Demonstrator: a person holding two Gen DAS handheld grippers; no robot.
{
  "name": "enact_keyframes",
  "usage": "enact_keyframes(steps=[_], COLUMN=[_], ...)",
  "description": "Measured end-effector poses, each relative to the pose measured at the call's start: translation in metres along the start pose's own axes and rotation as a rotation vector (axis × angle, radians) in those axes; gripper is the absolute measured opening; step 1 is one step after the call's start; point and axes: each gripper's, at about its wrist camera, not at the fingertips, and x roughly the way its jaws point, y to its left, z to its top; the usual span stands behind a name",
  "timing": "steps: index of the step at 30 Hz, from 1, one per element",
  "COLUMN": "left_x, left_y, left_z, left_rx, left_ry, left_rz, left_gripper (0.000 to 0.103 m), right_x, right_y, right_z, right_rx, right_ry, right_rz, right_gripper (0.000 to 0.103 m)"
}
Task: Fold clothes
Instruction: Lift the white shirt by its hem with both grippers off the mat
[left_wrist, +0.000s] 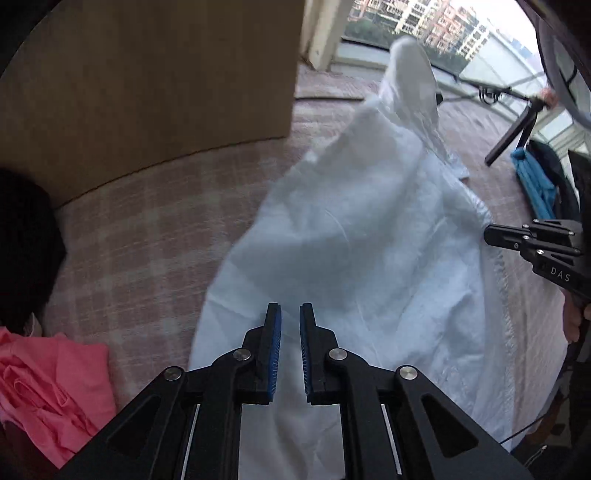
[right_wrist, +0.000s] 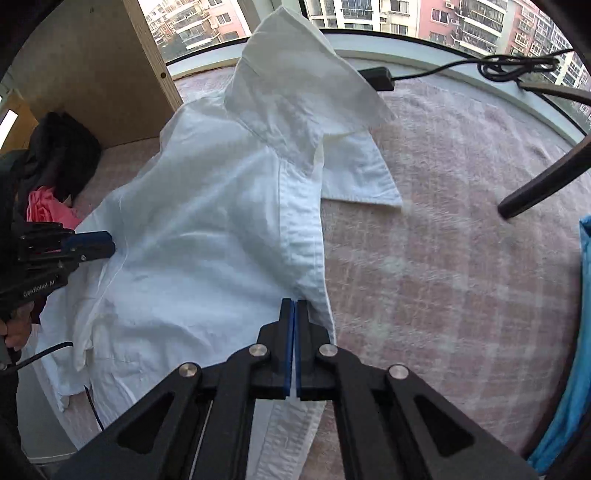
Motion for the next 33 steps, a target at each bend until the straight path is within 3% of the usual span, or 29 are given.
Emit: enact_keyframes(steps=[4, 6, 7, 10, 11, 12, 13, 14, 17, 19, 23, 26, 27, 28, 30, 33], left_x=[-0.023, -0.016, -0.009, 0.007, 0.011, 0.015, 0.019, 0.021, 0.021, 0.012, -0.005, -0.009, -0.008, -0.007, -0.005, -0.003], left_y=[0.013, 0.017, 0.019, 0.021, 0.023, 0.025, 0.027, 0.028, 0.028, 0.023, 0.013, 0.009, 0.008, 0.007, 0.004, -0.002], left_z=[0.005, 0.008, 0.010, 0.012, 0.012, 0.013, 0.013, 0.014, 0.011, 0.006, 0.001, 0.004, 0.005, 0.005, 0.005, 0.001], left_rx=[0.058, 0.064, 0.077, 0.110, 0.105, 0.093, 0.082, 0.077, 0.068, 0.078, 0.111, 0.127, 0.130, 0.134, 0.143, 0.164], left_ry=[-0.085, -0.068, -0.051, -0.009, -0.001, 0.008, 0.014, 0.011, -0.009, -0.028, -0.056, -0.064, -0.062, -0.060, -0.054, -0.053], left_rz=[0.071, 0.061, 0.071, 0.104, 0.098, 0.091, 0.084, 0.086, 0.082, 0.051, 0.050, 0.055, 0.050, 0.046, 0.053, 0.061], left_gripper=[0.024, 0.029, 0.029, 0.034, 0.036, 0.036, 0.036, 0.034, 0.000, 0.002, 0.005, 0.024, 0.027, 0.027, 0.027, 0.027], right_x=[-0.028, -0.031, -0.029, -0.006, 0.005, 0.015, 0.025, 0.032, 0.049, 0.054, 0.057, 0.035, 0.028, 0.022, 0.015, 0.023], right_y=[0.036, 0.057, 0.066, 0.084, 0.089, 0.094, 0.096, 0.095, 0.086, 0.078, 0.072, 0.064, 0.063, 0.065, 0.069, 0.070], right_z=[0.043, 0.068, 0.080, 0.103, 0.106, 0.108, 0.107, 0.105, 0.105, 0.107, 0.104, 0.107, 0.109, 0.112, 0.119, 0.131], right_rx=[-0.127, -0.164, -0.168, -0.176, -0.185, -0.194, -0.207, -0.212, -0.181, -0.158, -0.212, -0.144, -0.117, -0.103, -0.083, -0.012], right_ry=[-0.077, -0.099, -0.100, -0.046, -0.015, 0.016, 0.040, 0.047, 0.056, 0.053, 0.060, 0.031, 0.016, 0.001, -0.013, 0.024], right_rz=[0.023, 0.053, 0.072, 0.058, 0.050, 0.040, 0.009, 0.003, 0.011, 0.018, -0.181, -0.007, 0.032, 0.046, 0.055, 0.047], right_gripper=[0.008, 0.042, 0.045, 0.045, 0.037, 0.016, 0.008, 0.006, 0.006, 0.006, 0.006, 0.007, 0.009, 0.011, 0.026, 0.031])
